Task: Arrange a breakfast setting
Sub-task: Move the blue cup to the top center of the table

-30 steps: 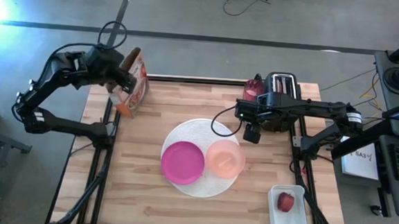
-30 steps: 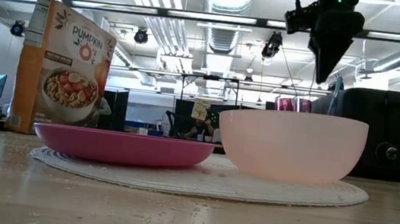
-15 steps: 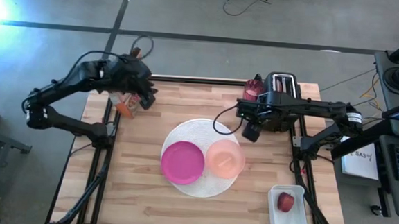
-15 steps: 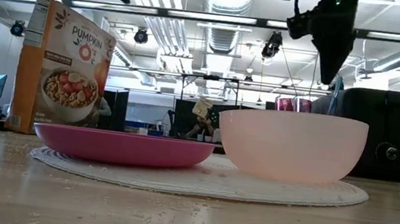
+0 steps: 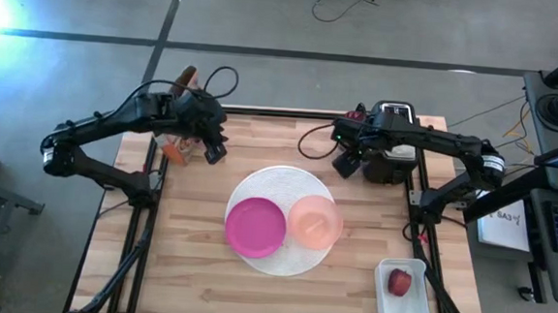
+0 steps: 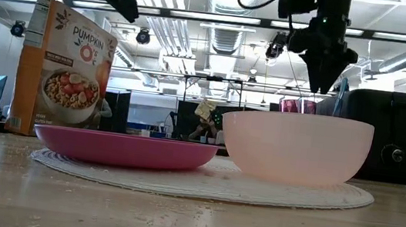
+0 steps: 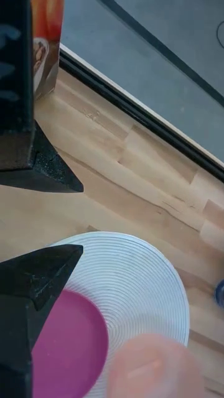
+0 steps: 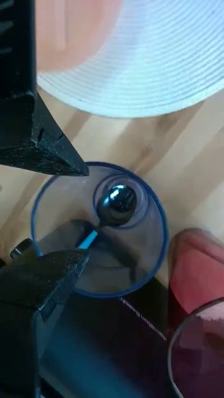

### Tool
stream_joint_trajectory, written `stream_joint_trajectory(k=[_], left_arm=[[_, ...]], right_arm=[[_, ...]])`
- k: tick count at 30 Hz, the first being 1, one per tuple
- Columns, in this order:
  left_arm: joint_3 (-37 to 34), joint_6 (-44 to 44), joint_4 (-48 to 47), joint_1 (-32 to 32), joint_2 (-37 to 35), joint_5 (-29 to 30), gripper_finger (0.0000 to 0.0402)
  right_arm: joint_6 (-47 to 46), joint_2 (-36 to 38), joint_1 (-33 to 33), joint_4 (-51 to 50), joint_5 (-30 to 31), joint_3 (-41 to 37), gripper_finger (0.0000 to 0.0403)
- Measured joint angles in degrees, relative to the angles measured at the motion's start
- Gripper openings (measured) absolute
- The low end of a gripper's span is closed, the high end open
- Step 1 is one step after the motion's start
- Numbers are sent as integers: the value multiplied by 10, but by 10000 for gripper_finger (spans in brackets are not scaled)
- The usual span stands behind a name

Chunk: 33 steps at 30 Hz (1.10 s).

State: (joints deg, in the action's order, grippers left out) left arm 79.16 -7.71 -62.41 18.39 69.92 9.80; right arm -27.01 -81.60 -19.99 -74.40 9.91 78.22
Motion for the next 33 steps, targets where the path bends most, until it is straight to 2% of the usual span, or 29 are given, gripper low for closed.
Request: stream_joint_trajectory(k=[4,11,33], left_arm=[[-1,6,3,0,-3,0,129],[-1,14,9,0,-4,1,129],[-1,19,28,0,-4,1,129]], right_arm=[[8,-17,-7,15,-26,0,192],[21,-36,-7,31,-25,-1,192],[37,-7,-14,3,-19,0,191]])
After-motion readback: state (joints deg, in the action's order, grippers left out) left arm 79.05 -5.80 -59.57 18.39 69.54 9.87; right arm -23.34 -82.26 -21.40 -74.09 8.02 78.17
